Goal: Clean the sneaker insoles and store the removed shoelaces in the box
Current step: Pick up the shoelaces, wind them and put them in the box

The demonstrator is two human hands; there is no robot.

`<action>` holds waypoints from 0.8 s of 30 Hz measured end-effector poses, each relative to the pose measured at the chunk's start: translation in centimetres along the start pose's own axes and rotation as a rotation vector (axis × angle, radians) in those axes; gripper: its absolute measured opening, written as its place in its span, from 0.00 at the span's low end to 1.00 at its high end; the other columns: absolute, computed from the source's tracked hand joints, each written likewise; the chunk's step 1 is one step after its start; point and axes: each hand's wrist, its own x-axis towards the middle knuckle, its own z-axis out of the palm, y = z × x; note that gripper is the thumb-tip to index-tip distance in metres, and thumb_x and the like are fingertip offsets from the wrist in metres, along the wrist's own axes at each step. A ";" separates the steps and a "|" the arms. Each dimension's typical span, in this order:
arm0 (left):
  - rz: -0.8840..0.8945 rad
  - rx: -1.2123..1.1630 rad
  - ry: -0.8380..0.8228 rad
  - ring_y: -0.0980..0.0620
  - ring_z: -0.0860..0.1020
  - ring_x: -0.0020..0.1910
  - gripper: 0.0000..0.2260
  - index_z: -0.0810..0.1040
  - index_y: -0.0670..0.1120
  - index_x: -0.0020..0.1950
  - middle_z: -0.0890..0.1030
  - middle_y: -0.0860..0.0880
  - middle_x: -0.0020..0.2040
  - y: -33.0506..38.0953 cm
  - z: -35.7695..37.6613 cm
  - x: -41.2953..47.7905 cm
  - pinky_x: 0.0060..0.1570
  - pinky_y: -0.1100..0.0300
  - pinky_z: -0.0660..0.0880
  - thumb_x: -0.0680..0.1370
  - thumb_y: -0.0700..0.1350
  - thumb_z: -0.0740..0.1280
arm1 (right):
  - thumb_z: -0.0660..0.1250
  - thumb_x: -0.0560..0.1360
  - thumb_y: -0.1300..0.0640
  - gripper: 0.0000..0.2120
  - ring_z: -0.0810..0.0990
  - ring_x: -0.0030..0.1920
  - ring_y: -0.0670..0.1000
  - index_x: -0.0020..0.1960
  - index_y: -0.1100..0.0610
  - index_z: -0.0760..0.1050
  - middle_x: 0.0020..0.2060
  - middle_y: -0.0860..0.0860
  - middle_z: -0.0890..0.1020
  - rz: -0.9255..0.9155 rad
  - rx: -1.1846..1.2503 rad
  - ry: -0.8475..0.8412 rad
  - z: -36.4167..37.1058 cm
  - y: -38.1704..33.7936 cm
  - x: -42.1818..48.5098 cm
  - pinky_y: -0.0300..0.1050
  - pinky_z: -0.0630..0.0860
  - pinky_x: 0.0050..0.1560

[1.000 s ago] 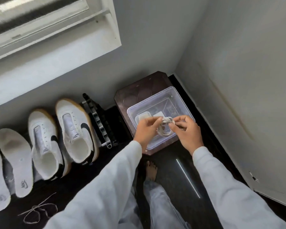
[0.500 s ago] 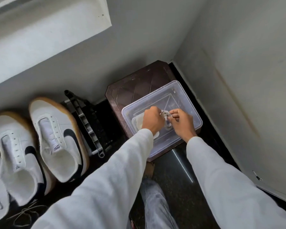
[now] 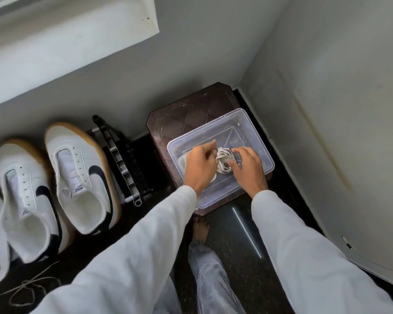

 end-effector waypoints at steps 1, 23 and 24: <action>0.072 0.052 0.040 0.52 0.80 0.62 0.15 0.77 0.40 0.69 0.83 0.46 0.63 -0.3 -0.4 -1.0 0.65 0.63 0.73 0.83 0.37 0.63 | 0.67 0.79 0.54 0.16 0.73 0.65 0.54 0.65 0.57 0.74 0.65 0.54 0.75 -0.028 -0.026 0.006 -0.3 -0.4 -0.8 0.40 0.70 0.60; -0.333 0.556 0.233 0.50 0.53 0.82 0.25 0.50 0.51 0.83 0.55 0.49 0.83 -25.1 -9.7 -33.7 0.81 0.53 0.51 0.86 0.54 0.51 | 0.41 0.77 0.31 0.40 0.73 0.71 0.55 0.71 0.57 0.72 0.70 0.54 0.74 -0.615 -0.915 -0.462 11.6 -7.1 -28.2 0.52 0.79 0.58; -0.366 0.530 0.247 0.50 0.53 0.82 0.25 0.50 0.51 0.83 0.55 0.50 0.83 -26.4 -10.3 -35.3 0.81 0.53 0.50 0.86 0.54 0.51 | 0.36 0.77 0.31 0.43 0.73 0.71 0.55 0.70 0.57 0.73 0.70 0.54 0.75 -0.630 -0.935 -0.471 12.5 -7.3 -29.0 0.51 0.80 0.57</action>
